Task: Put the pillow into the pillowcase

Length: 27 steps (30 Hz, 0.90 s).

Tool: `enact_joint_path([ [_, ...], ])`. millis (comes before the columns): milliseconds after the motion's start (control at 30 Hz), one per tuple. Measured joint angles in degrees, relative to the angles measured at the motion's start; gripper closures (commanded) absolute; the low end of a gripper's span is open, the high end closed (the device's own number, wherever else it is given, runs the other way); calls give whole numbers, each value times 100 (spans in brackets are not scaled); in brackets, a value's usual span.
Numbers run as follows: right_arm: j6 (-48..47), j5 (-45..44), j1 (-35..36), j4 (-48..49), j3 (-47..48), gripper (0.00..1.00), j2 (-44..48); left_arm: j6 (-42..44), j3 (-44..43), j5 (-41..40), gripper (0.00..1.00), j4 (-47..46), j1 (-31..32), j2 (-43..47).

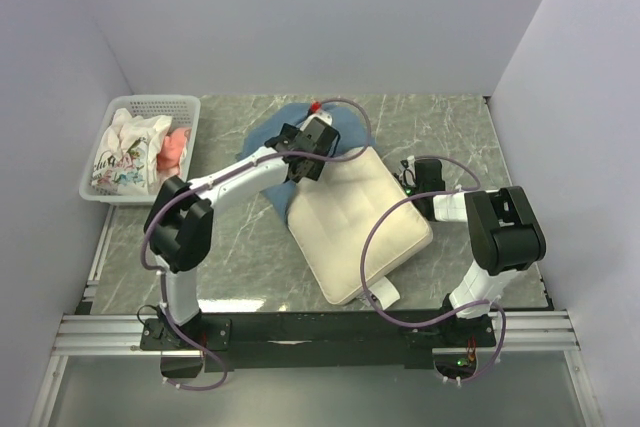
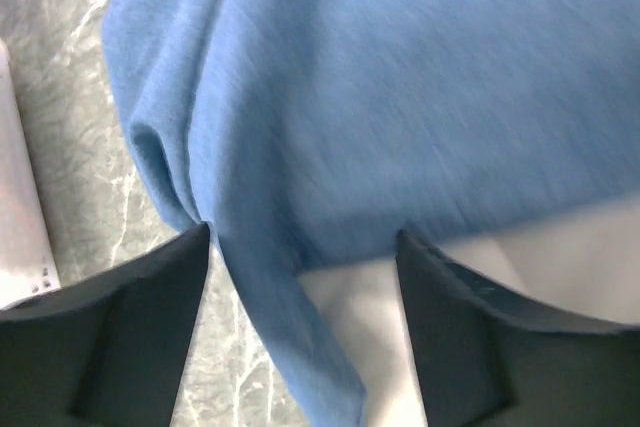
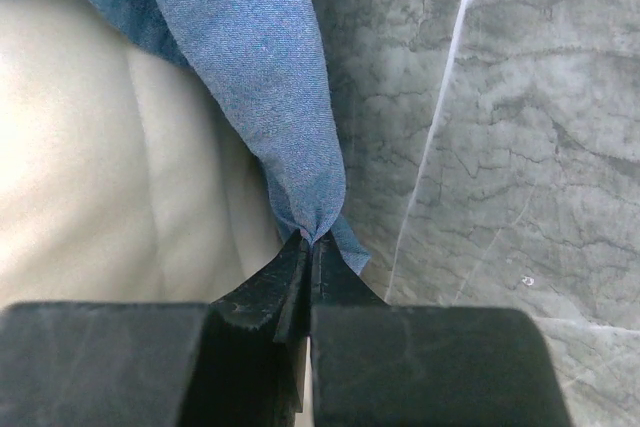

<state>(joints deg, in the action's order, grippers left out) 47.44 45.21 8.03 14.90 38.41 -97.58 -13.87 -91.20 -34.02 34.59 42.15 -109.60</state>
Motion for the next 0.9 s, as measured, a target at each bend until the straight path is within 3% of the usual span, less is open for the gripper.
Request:
enact_joint_path([
  [133,2,2,0,2,13,100,-2,203,487,131,15,-264,258,415],
  [333,2,2,0,2,15,100,-2,420,588,138,25,-461,597,649],
  [433,2,2,0,2,15,100,-2,529,566,-116,38,-485,590,516],
  [533,4,7,-2,0,15,100,0,721,470,-391,44,-640,566,157],
  [800,-2,-20,-4,-39,15,100,9,1491,483,-1646,45,-1276,527,-599],
  [900,0,-17,-4,-39,15,100,46,1519,476,-1958,71,-1392,321,-686],
])
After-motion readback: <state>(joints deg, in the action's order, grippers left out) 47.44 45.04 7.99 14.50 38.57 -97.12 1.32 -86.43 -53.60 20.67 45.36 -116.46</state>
